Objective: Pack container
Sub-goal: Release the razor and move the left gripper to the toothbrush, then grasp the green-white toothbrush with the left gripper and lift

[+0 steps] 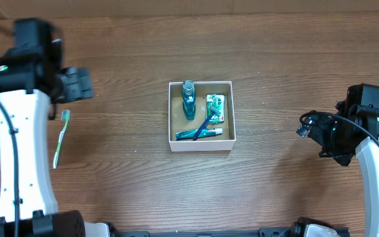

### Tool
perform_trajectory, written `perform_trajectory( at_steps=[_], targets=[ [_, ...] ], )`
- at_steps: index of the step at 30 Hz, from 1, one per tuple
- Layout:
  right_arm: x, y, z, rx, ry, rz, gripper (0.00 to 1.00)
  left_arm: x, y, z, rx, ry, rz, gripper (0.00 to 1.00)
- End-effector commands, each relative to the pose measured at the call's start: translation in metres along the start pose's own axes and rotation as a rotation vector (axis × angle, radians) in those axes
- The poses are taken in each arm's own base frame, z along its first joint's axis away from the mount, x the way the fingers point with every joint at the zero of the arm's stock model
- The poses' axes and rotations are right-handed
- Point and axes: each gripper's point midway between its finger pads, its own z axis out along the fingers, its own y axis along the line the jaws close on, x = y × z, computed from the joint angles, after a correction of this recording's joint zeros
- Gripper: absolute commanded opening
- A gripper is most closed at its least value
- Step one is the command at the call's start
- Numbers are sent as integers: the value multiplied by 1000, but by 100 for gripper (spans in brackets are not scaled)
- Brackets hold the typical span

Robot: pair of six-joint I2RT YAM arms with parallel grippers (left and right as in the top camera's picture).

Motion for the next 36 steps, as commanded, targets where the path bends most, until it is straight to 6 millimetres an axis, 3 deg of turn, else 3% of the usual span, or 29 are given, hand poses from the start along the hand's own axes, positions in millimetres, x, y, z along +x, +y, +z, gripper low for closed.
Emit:
perform_trajectory(
  at_steps=[1, 7, 10, 19, 27, 36],
  targets=[
    [-1, 2, -5, -15, -18, -8, 100, 27, 39, 49, -54, 101, -113, 100],
    [-1, 2, -5, -15, -18, -8, 100, 70, 72, 118, -91, 186, -174, 100],
    [-1, 2, -5, -14, -17, -7, 100, 81, 78, 139, -88, 210, -189, 100],
    [-1, 2, -5, -14, -17, -7, 100, 88, 68, 193, 61, 283, -141, 100],
    [0, 2, -5, -14, -16, -7, 100, 99, 64, 223, 70, 341, -140, 100],
    [0, 2, -5, -12, -13, -7, 100, 104, 63, 235, 73, 364, -140, 100]
  ],
)
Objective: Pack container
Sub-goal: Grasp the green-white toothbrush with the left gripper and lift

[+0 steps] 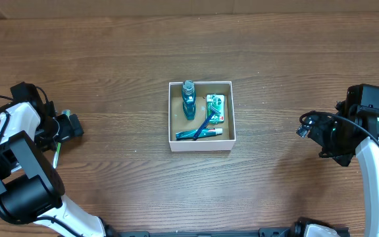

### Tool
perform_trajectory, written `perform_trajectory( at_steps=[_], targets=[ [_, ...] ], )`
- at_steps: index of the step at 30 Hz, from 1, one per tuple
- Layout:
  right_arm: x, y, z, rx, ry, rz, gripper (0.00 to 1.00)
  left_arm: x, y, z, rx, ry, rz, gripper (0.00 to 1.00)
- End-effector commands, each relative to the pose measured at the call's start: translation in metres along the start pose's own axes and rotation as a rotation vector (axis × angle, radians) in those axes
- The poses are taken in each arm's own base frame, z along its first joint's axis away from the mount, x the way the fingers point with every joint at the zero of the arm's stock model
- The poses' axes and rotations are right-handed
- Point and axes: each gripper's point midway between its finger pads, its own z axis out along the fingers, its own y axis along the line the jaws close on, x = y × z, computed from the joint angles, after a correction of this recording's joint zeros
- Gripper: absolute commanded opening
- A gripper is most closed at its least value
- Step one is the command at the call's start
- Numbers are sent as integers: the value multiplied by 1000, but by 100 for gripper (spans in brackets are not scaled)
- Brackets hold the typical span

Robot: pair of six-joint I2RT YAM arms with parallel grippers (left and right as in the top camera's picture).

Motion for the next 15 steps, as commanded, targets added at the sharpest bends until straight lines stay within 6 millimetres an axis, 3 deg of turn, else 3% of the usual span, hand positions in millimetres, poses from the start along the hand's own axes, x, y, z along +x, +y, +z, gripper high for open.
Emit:
perform_trajectory(
  at_steps=[1, 9, 13, 15],
  targets=[
    [-1, 3, -5, -15, -19, -8, 100, 6, -2, 13, 16, 38, 20, 100],
    [0, 2, -5, -12, -13, -7, 100, 23, -8, 38, 46, 137, 11, 100],
    [0, 2, -5, -13, -13, -7, 100, 25, -10, 38, 60, 144, 10, 75],
    [0, 2, -5, -13, -14, -7, 100, 25, -12, 38, 70, 145, 9, 47]
  ],
)
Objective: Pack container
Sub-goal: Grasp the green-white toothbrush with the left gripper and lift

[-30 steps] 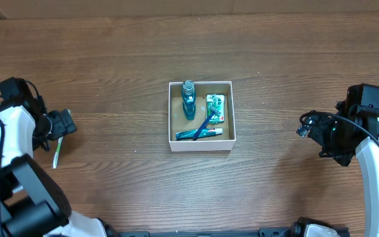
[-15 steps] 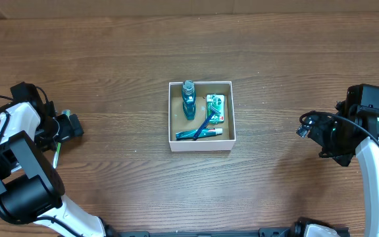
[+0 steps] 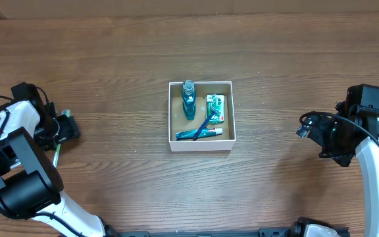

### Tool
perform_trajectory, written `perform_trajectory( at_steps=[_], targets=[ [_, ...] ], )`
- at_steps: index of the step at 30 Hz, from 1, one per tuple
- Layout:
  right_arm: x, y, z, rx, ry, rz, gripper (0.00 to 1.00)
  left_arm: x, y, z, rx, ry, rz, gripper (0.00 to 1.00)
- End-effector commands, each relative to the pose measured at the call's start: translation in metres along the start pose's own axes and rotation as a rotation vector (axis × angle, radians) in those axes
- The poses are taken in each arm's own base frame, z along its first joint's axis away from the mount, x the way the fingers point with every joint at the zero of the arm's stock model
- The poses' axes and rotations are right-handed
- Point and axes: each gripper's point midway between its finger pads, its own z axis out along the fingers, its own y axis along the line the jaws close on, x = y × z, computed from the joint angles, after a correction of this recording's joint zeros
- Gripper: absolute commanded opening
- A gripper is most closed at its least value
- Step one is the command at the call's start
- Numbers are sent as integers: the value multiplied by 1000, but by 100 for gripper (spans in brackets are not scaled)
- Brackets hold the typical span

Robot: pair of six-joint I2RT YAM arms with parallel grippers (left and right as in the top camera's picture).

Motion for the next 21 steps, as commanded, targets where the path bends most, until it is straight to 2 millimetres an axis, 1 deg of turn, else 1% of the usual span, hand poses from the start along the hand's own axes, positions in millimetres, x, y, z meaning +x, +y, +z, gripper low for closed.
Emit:
perform_trajectory(
  at_steps=[1, 2, 4, 7, 9, 11, 14, 18, 21],
  targets=[
    [-1, 2, -5, -15, -18, -8, 100, 23, -14, 30, 77, 108, 8, 36],
    [-1, 2, -5, -15, -19, -8, 100, 22, -15, 30, 80, 108, 8, 30],
    [-1, 2, -5, -15, -19, -8, 100, 22, -16, 30, 88, 108, 8, 26],
    [-1, 3, -5, -16, -21, -8, 100, 22, -16, 30, 87, 108, 8, 23],
    [-2, 3, -5, -16, -21, -8, 100, 22, -16, 29, 88, 107, 8, 16],
    [-2, 3, -5, -16, -21, -8, 100, 21, -16, 28, 88, 107, 8, 11],
    [-2, 3, -5, -16, -22, -8, 100, 17, -16, 23, 87, 102, 10, 7],
    [-2, 3, -5, -16, -22, -8, 100, 11, -19, 11, 87, 100, 6, 5],
    [-2, 3, -5, -16, -22, -8, 100, 4, -26, -7, 92, 98, -1, 4]
  ],
)
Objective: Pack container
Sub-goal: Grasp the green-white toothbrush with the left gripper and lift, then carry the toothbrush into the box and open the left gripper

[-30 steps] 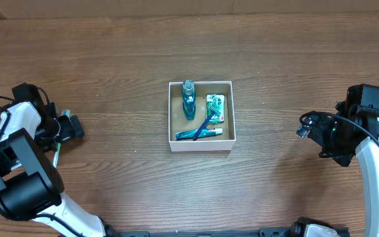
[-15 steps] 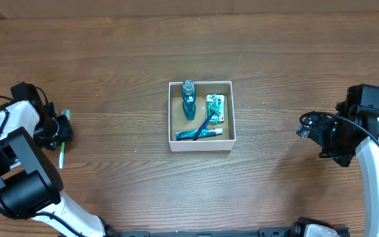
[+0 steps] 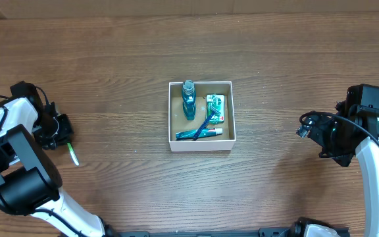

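A white open box (image 3: 201,143) sits mid-table. It holds an upright teal bottle (image 3: 188,99), a blue razor (image 3: 206,118), a teal toothpaste tube (image 3: 202,133) and a green packet (image 3: 216,106). At the far left my left gripper (image 3: 62,131) is low over the table. It seems shut on a green toothbrush (image 3: 72,155), whose free end slants out below it to the right. My right gripper (image 3: 303,129) hangs at the far right, pointing left, away from everything. Its fingers are too small and dark to read.
The brown wooden table (image 3: 124,191) carries nothing else. The left arm's white links (image 3: 18,158) fill the lower left corner, and the right arm's white link (image 3: 377,171) runs down the right edge.
My left gripper has shifted slightly left and down. The toothbrush end below it has swung from pointing down-left to down-right. The box and right arm are unchanged.
At first the toothbrush lay free on the table at the left, with my left gripper higher and beside its upper end. Then the gripper was down over the brush's upper part and stayed there. Now the brush has turned with the gripper. The right arm never moved.
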### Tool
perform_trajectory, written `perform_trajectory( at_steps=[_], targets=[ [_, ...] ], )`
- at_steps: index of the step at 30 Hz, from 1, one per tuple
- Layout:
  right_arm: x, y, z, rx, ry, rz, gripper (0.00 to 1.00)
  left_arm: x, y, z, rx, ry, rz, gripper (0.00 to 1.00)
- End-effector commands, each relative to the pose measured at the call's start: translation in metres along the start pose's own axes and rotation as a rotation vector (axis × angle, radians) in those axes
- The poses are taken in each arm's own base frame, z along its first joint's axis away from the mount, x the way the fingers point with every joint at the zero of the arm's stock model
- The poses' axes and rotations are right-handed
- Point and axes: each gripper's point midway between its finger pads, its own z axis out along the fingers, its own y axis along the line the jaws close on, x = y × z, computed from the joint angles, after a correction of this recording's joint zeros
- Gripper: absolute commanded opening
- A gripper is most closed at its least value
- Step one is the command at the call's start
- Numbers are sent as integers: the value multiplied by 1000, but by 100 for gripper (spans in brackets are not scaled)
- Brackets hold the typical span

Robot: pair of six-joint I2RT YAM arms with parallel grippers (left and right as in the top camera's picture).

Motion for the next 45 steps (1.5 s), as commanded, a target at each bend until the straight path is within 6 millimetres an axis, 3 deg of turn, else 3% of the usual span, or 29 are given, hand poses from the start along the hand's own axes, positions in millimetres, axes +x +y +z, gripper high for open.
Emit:
perform_trajectory(
  at_steps=[1, 7, 10, 14, 17, 20, 24, 27, 30, 36, 39, 43, 45],
  targets=[
    [-2, 3, -5, -16, -21, -8, 100, -4, -23, -11, 53, 33, -12, 4],
    [-2, 3, -5, -17, -24, -8, 100, -13, -67, -89, 105, -80, 79, 4],
    [-2, 3, -5, -17, -24, -8, 100, -8, -100, -135, 119, -190, 184, 4],
    [-3, 3, -5, -18, -27, -9, 100, 20, -165, -195, 161, -368, 422, 4],
    [-4, 4, -5, -20, -30, -9, 100, 59, -230, -234, 200, -519, 720, 4],
    [-4, 4, -5, -20, -32, -9, 100, 97, -278, -248, 213, -599, 997, 4],
    [-4, 4, -5, -21, -33, -9, 100, 148, -333, -240, 179, -635, 1315, 4],
    [-5, 4, -5, -21, -33, -9, 100, 168, -357, -225, 178, -614, 1397, 4],
    [-5, 4, -5, -21, -33, -9, 100, 179, -378, -192, 164, -539, 1455, 4],
    [-4, 4, -5, -21, -32, -9, 100, 173, -386, -113, 83, -337, 1461, 4],
    [-4, 4, -5, -20, -29, -9, 100, 170, -385, -85, 49, -267, 1461, 4],
    [-4, 4, -5, -20, -30, -8, 100, 166, -382, -72, 6, -247, 1460, 6],
    [-4, 4, -5, -20, -30, -9, 100, 161, -380, -73, -23, -262, 1456, 12]
  ],
)
